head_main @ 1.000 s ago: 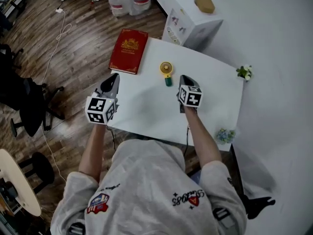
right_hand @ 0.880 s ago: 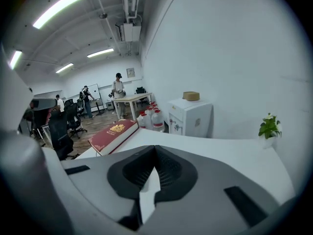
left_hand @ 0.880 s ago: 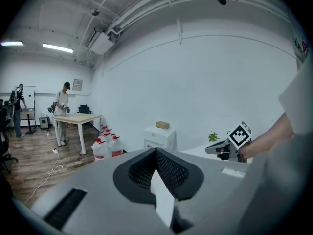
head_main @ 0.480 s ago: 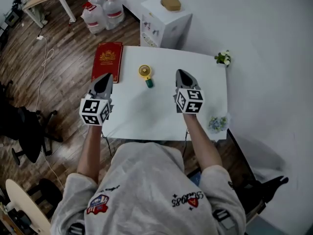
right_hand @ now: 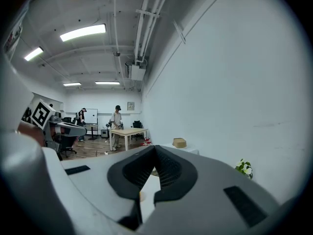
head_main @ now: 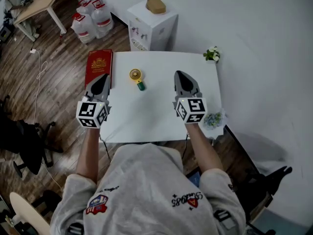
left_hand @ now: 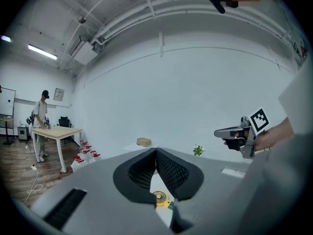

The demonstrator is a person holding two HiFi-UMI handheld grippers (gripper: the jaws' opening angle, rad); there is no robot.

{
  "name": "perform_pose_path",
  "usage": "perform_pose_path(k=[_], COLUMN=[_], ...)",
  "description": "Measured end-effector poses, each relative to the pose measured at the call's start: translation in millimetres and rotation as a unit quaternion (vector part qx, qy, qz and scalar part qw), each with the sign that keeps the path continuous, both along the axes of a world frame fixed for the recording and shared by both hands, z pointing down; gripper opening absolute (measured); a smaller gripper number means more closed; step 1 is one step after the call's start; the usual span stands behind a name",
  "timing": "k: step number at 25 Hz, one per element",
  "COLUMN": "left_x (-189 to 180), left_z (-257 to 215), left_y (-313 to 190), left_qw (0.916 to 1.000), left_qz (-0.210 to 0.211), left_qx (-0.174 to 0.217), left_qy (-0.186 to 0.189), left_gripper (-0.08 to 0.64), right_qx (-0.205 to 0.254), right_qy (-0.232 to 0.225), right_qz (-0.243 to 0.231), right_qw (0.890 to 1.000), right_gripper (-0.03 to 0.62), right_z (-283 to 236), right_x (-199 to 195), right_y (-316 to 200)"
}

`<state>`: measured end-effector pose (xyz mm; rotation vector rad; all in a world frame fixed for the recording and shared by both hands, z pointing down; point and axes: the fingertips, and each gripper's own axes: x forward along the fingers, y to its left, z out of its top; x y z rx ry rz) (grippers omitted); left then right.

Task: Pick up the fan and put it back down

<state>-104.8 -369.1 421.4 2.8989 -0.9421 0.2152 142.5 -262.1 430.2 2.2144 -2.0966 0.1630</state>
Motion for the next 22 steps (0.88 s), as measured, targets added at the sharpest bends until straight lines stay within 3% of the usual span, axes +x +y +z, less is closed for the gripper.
perform_pose_path(k=[22], left_x=[17.1], left_z=[17.9], left_y=[10.1], left_qw=[0.9999], left_qz=[0.003], left_qx=[-0.013], left_qy=[0.003], left_gripper=[0.005], right_qx=[-0.002], right_qy=[0.005], right_qz=[-0.009], right_qw=[1.0], right_gripper=[0.002], right_z=[7.1], right_x=[2.4], right_y=[9.8])
